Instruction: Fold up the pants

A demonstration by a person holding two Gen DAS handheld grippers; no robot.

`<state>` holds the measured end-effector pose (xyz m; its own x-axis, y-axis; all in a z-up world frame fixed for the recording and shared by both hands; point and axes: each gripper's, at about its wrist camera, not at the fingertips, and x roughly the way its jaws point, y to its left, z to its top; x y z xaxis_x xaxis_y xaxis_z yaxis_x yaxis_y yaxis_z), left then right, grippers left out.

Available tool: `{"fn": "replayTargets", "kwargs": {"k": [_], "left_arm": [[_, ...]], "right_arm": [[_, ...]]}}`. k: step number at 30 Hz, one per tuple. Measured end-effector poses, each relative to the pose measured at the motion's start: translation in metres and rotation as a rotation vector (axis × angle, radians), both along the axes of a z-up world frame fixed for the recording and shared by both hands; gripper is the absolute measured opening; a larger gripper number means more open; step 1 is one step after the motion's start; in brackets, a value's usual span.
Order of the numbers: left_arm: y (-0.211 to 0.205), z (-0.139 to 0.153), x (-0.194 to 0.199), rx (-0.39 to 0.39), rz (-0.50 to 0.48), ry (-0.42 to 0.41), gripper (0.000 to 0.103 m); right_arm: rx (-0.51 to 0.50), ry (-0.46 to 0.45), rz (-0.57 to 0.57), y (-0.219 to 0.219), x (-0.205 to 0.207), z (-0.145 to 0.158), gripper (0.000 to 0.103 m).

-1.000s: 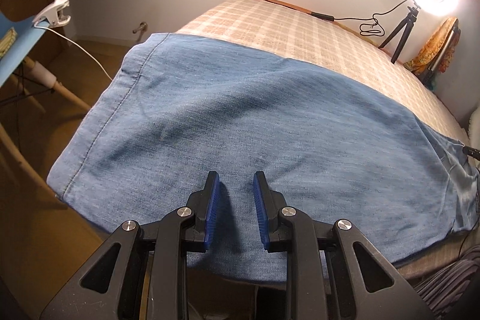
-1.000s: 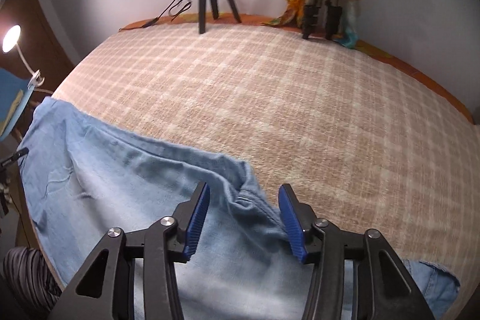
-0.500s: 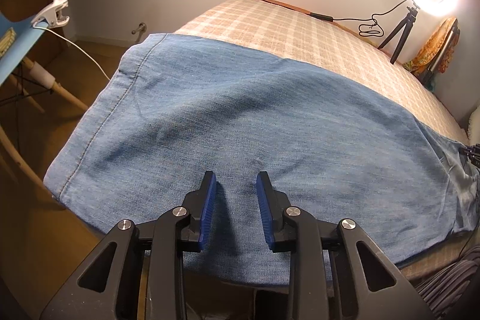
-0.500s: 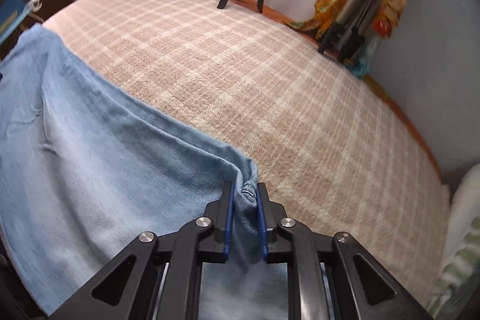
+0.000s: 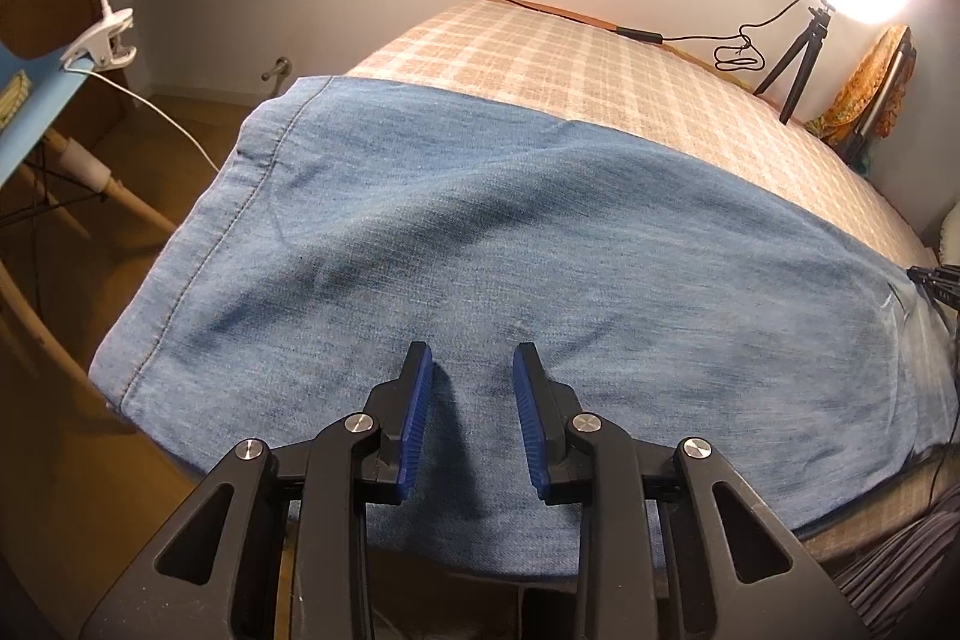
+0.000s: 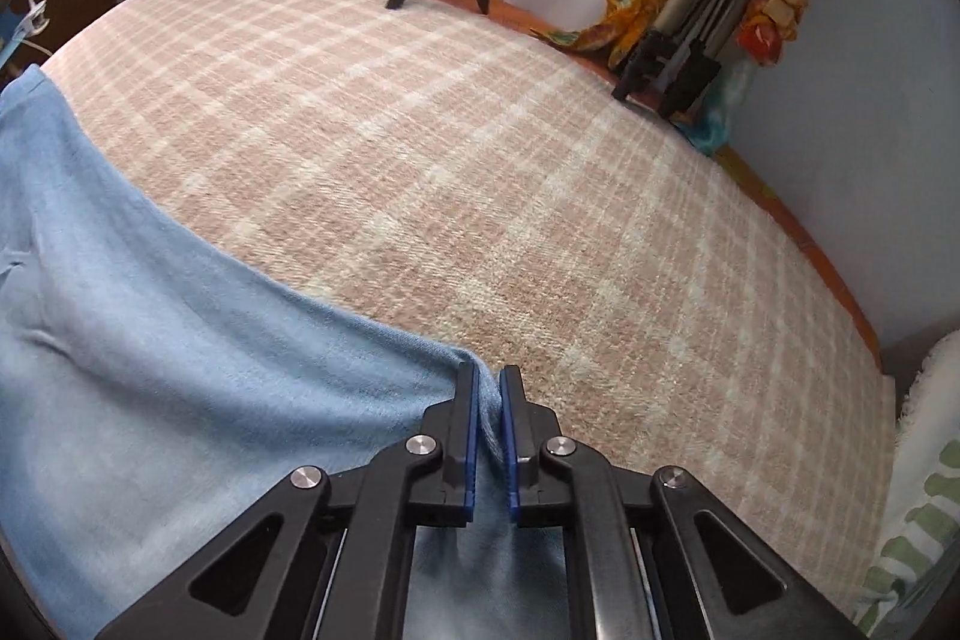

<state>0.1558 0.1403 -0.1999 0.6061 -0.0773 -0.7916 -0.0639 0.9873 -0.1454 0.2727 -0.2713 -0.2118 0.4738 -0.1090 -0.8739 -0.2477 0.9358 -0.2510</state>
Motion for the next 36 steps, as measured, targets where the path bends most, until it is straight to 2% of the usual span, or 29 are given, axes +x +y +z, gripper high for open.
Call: {"fn": "replayTargets", "kwargs": {"k": [4,7,8,10,16,18,22,24,27,33,36], "left_arm": [[0.0,0.0,0.0,0.001,-0.005,-0.001,0.026],[-0.003,0.002,-0.001,0.017,-0.008,0.008,0.026],[-0.003,0.002,-0.002,0.015,-0.009,0.01,0.026],[-0.002,0.004,-0.005,-0.001,-0.005,0.007,0.026],[0.012,0.014,-0.028,-0.138,0.039,-0.048,0.027],[0.018,0.018,-0.037,-0.182,0.056,-0.068,0.037],[0.037,0.024,-0.056,-0.273,0.115,-0.112,0.046],[0.048,0.024,-0.064,-0.303,0.149,-0.131,0.049],[0.071,0.016,-0.075,-0.364,0.221,-0.142,0.049],[0.124,-0.011,-0.088,-0.592,0.397,-0.18,0.049],[0.137,-0.019,-0.086,-0.637,0.427,-0.19,0.049]], "right_arm": [[0.006,0.0,-0.031,-0.001,0.001,0.0,0.006],[0.023,-0.021,-0.056,0.0,-0.005,0.014,0.019],[0.046,-0.031,-0.057,0.0,-0.009,0.02,0.029],[0.113,-0.054,-0.041,0.006,-0.024,0.038,0.033],[0.263,-0.072,0.044,0.042,-0.064,0.072,0.033],[0.281,-0.08,0.077,0.057,-0.077,0.078,0.033],[0.334,-0.102,0.112,0.081,-0.097,0.086,0.039],[0.352,-0.11,0.115,0.088,-0.103,0.088,0.049],[0.395,-0.126,0.121,0.099,-0.111,0.095,0.058],[0.451,-0.131,0.141,0.118,-0.12,0.105,0.062],[0.451,-0.125,0.15,0.127,-0.121,0.105,0.062]]}}
